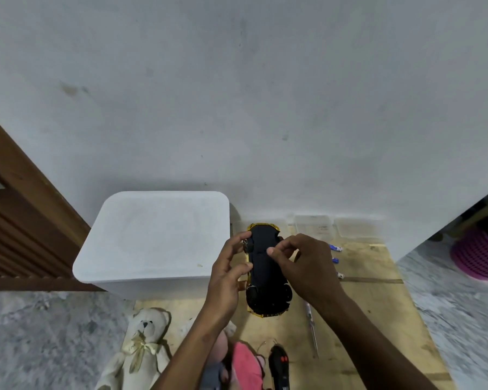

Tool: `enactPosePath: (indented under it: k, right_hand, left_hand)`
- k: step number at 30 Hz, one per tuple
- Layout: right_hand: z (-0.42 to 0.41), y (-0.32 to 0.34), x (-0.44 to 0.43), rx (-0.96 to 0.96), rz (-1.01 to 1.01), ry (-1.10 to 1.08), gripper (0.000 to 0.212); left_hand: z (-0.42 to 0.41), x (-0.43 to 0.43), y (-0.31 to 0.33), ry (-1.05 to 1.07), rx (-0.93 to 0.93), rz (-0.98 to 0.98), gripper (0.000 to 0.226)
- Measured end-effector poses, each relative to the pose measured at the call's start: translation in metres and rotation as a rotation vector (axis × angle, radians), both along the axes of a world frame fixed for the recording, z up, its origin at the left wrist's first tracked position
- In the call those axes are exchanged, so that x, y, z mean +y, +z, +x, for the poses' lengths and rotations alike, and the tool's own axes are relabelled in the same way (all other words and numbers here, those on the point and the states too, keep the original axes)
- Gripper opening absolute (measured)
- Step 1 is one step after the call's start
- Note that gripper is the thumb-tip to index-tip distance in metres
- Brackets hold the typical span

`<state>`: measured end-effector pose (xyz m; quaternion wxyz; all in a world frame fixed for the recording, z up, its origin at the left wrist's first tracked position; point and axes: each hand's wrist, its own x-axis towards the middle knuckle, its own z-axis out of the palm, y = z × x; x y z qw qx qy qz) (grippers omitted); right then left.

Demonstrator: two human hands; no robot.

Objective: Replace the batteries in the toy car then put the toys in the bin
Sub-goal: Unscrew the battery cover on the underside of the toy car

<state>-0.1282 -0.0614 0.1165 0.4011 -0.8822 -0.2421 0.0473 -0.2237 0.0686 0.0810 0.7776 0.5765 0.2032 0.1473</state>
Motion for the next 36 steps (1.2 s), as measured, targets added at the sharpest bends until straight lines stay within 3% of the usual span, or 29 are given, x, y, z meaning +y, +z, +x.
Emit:
enactPosePath:
  k: [15, 26, 36]
  right_hand:
    - [-0.006, -0.001, 0.005, -0.143, -0.093, 0.083, 0.011]
    - [-0.007, 0.006, 0.01, -0.123, -0.081, 0.056, 0.017]
    - [-0.005, -0.002, 0.009, -0.128, -0.083, 0.106, 0.008]
  left_hand:
    - [0.003, 0.003, -0.002, -0.015, 0.007, -0.005, 0.056]
    - [0.0, 0.004, 0.003, -0.005, 0.001, -0.005, 0.056]
    - [-0.005, 0.006, 0.007, -0.019, -0.003, -0.023, 0.054]
